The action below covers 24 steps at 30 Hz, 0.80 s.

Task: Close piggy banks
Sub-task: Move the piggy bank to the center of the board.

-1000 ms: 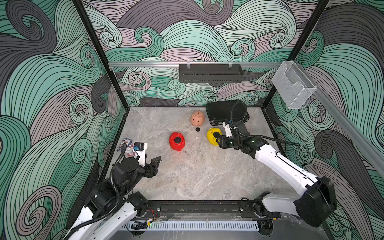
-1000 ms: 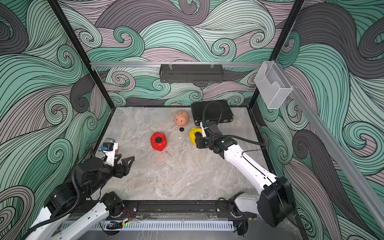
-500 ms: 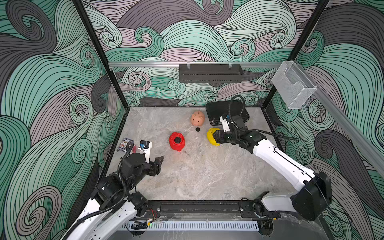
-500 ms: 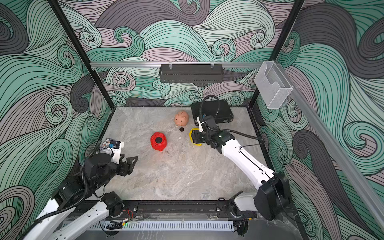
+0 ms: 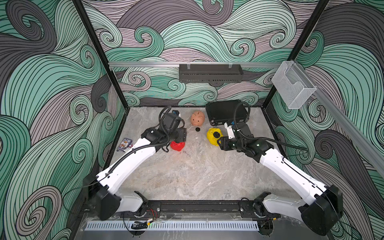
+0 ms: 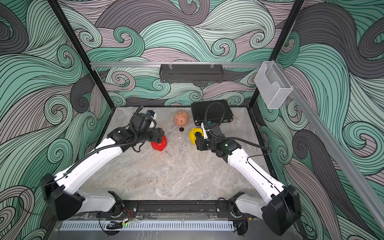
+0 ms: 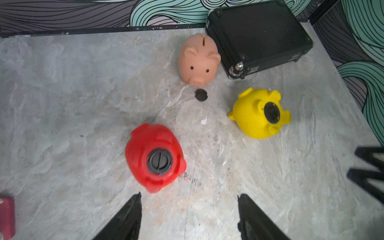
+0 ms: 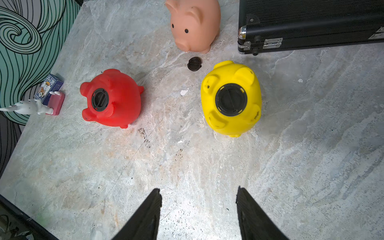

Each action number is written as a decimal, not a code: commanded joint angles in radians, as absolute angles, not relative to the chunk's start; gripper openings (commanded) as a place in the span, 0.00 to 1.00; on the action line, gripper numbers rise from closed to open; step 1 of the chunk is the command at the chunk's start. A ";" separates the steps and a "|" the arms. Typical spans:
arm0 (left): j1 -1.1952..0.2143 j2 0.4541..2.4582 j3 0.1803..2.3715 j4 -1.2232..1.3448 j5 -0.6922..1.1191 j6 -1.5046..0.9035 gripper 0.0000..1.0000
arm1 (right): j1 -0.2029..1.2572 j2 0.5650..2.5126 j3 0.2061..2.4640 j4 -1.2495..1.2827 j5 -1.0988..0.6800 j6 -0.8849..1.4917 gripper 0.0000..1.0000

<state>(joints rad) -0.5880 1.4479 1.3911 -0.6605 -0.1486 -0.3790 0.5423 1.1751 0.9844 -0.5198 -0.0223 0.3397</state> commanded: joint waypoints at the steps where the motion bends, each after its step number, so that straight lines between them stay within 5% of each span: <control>1: -0.549 1.621 1.542 -0.625 -0.084 -0.397 0.71 | 0.548 1.125 0.953 -0.531 -0.005 0.344 0.60; 13: -0.507 2.213 2.136 -0.669 -0.048 -0.313 0.68 | 0.549 1.010 0.860 -0.546 -0.046 0.347 0.60; 24: -0.507 2.496 2.495 -0.686 -0.124 -0.223 0.70 | 0.548 0.983 0.834 -0.532 -0.074 0.347 0.60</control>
